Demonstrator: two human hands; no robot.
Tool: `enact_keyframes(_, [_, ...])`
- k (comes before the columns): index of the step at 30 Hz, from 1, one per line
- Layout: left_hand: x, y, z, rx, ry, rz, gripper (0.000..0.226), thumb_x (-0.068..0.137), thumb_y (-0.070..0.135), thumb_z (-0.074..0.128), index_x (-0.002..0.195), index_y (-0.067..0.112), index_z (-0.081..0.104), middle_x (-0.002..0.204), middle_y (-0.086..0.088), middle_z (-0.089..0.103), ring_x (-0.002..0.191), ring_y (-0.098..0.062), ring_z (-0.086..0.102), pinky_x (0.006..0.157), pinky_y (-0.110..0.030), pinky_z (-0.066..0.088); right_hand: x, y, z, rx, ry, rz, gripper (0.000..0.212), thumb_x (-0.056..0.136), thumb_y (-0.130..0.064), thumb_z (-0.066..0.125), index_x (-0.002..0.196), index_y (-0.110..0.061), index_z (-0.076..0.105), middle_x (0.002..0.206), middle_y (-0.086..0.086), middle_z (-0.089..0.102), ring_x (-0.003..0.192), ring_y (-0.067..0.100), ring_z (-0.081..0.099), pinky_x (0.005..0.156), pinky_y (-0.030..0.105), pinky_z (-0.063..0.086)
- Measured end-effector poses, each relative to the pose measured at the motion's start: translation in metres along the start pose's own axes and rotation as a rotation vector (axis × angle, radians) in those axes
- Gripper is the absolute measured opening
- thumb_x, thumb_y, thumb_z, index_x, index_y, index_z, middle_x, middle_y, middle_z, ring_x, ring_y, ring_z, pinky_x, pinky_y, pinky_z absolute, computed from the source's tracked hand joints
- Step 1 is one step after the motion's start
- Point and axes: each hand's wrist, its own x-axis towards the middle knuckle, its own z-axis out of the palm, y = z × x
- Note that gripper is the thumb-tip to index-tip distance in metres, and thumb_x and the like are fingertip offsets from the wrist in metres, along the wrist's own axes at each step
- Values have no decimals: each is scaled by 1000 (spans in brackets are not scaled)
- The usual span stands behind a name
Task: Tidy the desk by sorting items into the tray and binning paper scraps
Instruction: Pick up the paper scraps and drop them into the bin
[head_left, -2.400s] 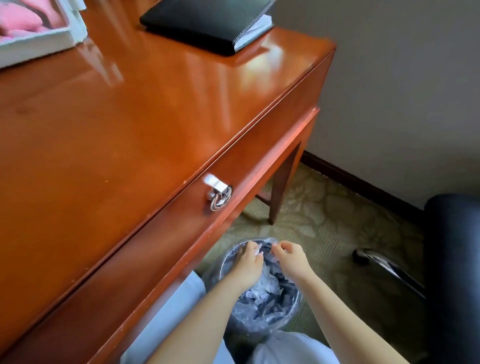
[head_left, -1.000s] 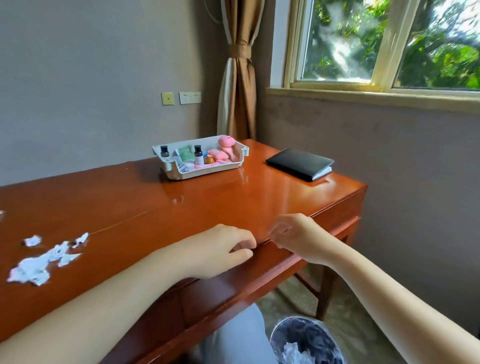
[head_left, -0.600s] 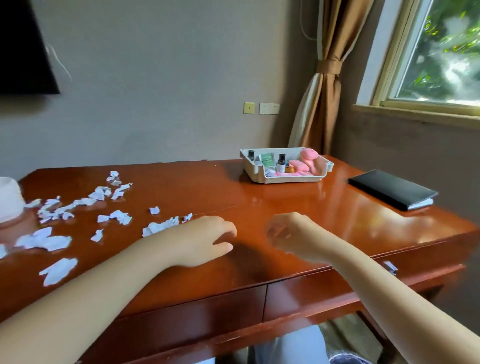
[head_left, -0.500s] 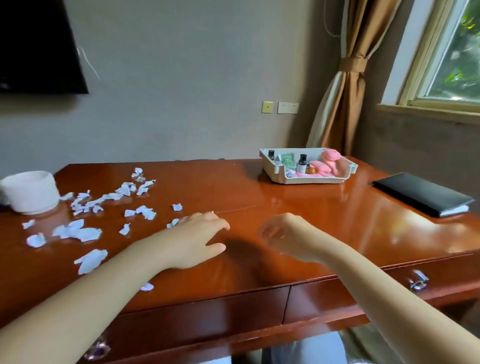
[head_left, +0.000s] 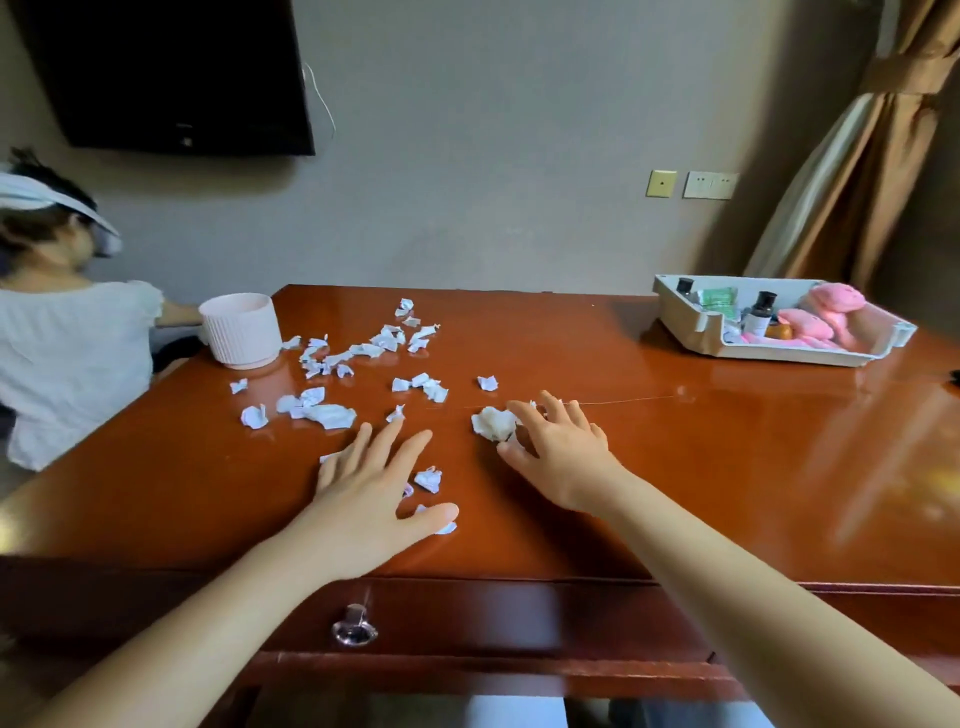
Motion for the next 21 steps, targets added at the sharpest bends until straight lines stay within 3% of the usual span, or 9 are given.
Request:
enact_keyframes(4, [19,2,3,-63,85,14,72,92,59,32,150,35,-5,159,6,-14,147,-22,-14,118,-46,3,18,2,13,-18,-18,42,59,94,-57,28,147,-35,14,160,9,4,145,41,-1,118,50,8])
enact_keyframes(9, [53,1,3,-181,140,64,63,98,41,35,151,30,2,160,8,-5,148,-16,-1,118,-36,15,38,2,16,0,12,-88,61,96,-52,30,149,-32,9,160,6,5,148,28,2,119,40,10])
enact_keyframes(15, [99,-5,1,-205,179,42,61,98,38,38,151,27,9,160,6,-1,148,-21,3,116,-41,24,74,1,20,-17,-17,-145,66,93,-62,24,150,-33,6,160,-2,-1,148,19,-5,119,40,3])
enact_keyframes(19, [115,-9,-4,-294,261,66,60,97,32,46,149,26,18,159,7,9,147,-19,15,116,-39,27,92,0,21,13,0,-171,63,93,-59,27,149,-30,17,159,0,14,148,20,6,119,39,8])
enact_keyframes(21, [117,-12,-5,-231,319,48,60,96,35,47,149,25,21,159,6,13,146,-17,16,117,-38,21,94,0,22,59,38,-196,56,96,-52,30,146,-28,26,155,0,28,146,19,16,118,37,14])
